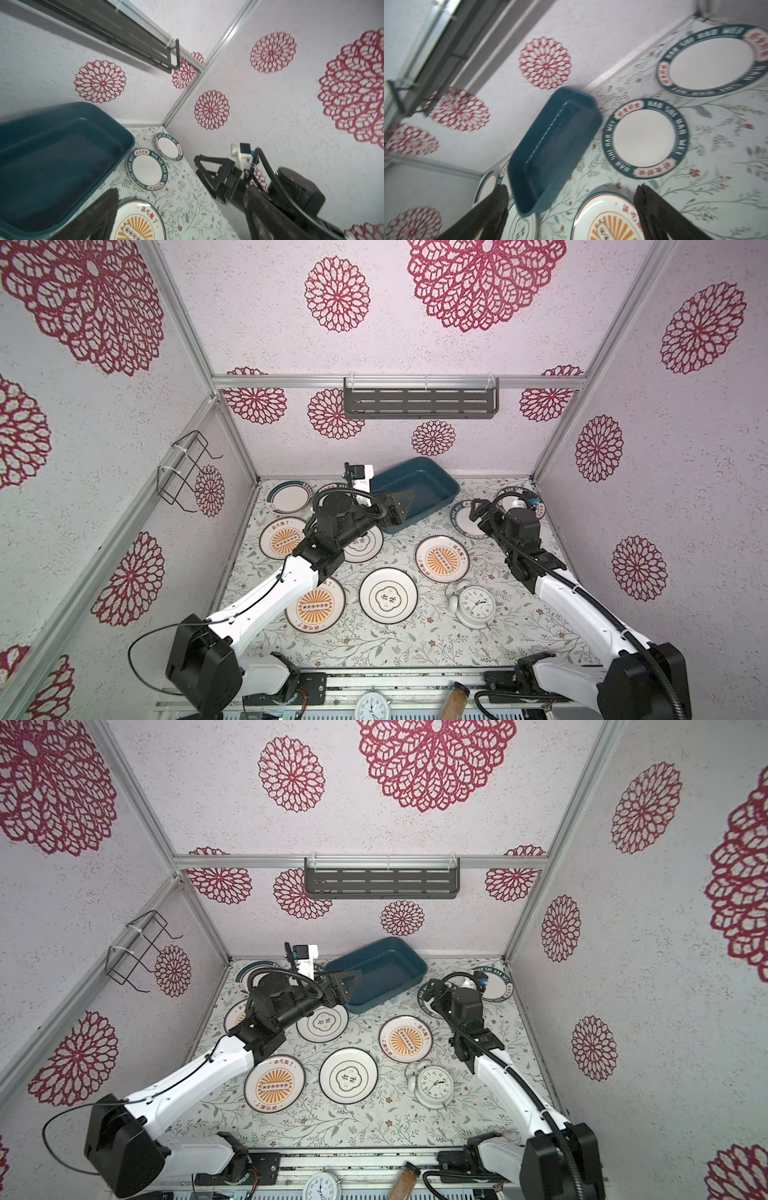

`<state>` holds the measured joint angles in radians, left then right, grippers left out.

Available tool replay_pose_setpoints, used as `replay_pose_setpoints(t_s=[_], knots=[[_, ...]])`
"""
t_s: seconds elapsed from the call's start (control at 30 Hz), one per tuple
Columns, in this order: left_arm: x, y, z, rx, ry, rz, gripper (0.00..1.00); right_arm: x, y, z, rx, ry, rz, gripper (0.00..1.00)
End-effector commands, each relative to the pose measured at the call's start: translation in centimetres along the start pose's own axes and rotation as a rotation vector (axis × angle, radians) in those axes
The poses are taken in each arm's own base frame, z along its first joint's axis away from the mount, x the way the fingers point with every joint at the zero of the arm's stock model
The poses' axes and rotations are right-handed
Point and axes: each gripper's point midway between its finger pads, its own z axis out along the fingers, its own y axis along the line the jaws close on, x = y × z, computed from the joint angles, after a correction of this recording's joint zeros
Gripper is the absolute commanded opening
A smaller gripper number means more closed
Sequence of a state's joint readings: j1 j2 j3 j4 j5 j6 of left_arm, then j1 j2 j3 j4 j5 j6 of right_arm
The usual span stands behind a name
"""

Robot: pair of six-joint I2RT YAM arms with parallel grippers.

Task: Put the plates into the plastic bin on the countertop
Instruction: 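Reach right gripper to a green-rimmed plate while left gripper nears the bin, then grasp the green-rimmed plate's edge with the right gripper and tilt it up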

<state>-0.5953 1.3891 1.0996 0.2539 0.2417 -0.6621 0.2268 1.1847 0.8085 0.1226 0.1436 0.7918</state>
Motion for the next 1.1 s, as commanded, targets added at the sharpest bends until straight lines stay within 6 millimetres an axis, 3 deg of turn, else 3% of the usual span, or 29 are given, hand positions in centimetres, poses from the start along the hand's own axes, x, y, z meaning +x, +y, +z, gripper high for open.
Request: replay_pose_setpoints(t_s=[0.0, 0.2, 0.43, 0.77, 1.07], knots=[[3.4, -0.4, 2.5, 0.107, 0.151, 0.054, 0.97, -1.2, -3.9, 1.5, 0.068, -0.003, 0.121, 0.99], [6.5, 0.4, 6.4, 0.187, 0.246, -0.008, 0.97, -3.7, -10.9, 4.6, 0.044, -0.076, 0.390, 0.99], [8.0, 2.3, 7.9, 0.141, 0.271, -0.018, 0.97, -4.9, -15.7, 8.2, 0.003, -0.087, 0.522, 0.98], [8.7, 4.4, 8.0, 0.039, 0.282, 0.010, 0.97, -4.6, -19.6, 14.4, -0.067, -0.067, 0.739, 0.92], [8.2, 5.7, 8.5, -0.013, 0.272, 0.019, 0.97, -2.8, -23.5, 16.8, 0.096, -0.048, 0.826, 0.86]])
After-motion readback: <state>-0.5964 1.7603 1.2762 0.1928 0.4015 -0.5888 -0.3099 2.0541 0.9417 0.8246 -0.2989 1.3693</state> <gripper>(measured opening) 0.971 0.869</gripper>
